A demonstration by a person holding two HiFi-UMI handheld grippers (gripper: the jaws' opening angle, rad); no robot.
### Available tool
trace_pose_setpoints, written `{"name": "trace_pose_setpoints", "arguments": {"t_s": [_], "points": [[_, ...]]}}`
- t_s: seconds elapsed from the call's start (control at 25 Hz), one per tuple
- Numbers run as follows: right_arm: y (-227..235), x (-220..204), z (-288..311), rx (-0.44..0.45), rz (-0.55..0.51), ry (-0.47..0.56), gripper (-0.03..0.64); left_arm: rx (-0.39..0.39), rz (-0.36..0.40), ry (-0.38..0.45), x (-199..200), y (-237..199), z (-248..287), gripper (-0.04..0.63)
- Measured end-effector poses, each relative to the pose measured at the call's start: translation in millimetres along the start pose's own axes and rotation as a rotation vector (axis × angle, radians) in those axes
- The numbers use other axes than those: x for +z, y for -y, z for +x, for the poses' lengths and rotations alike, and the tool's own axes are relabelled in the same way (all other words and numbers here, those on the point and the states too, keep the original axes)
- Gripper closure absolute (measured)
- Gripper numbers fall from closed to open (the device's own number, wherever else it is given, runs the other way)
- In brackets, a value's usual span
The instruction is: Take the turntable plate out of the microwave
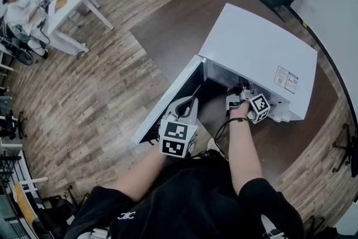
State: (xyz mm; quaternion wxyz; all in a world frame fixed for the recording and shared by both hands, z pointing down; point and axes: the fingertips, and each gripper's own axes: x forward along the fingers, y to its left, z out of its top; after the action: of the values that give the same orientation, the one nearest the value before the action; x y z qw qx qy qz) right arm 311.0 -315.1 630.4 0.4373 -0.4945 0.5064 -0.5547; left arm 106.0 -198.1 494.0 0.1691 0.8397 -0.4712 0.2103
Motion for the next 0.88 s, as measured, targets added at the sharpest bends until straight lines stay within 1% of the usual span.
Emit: {"name": "trace_pose_setpoints", "arguments": {"t_s": [0.24,0.48,0.76,0.88], "points": [[-15.6,4.8,-16.2,0.040,-0.002,0.010,0.577,-0.053,0.022,0.020,9.6,7.4,5.1,0.584],[-26.0,-3.7,-32.6,0.027,-0.078,-0.048,0.578,-0.103,0.042,0.041,16.4,17.1,5.0,0.584],[-39.4,-21.8,-64.5,0.052,-0.045,-0.055,0.580,-0.146,0.057,0.079,22.5,19.8,-3.9,0.584],[-45.6,-30.2,-78.7,0.067,-0.038,-0.074,0.581,-0.164,0.056,0.088,22.8,20.6,-7.7,0.584]]}}
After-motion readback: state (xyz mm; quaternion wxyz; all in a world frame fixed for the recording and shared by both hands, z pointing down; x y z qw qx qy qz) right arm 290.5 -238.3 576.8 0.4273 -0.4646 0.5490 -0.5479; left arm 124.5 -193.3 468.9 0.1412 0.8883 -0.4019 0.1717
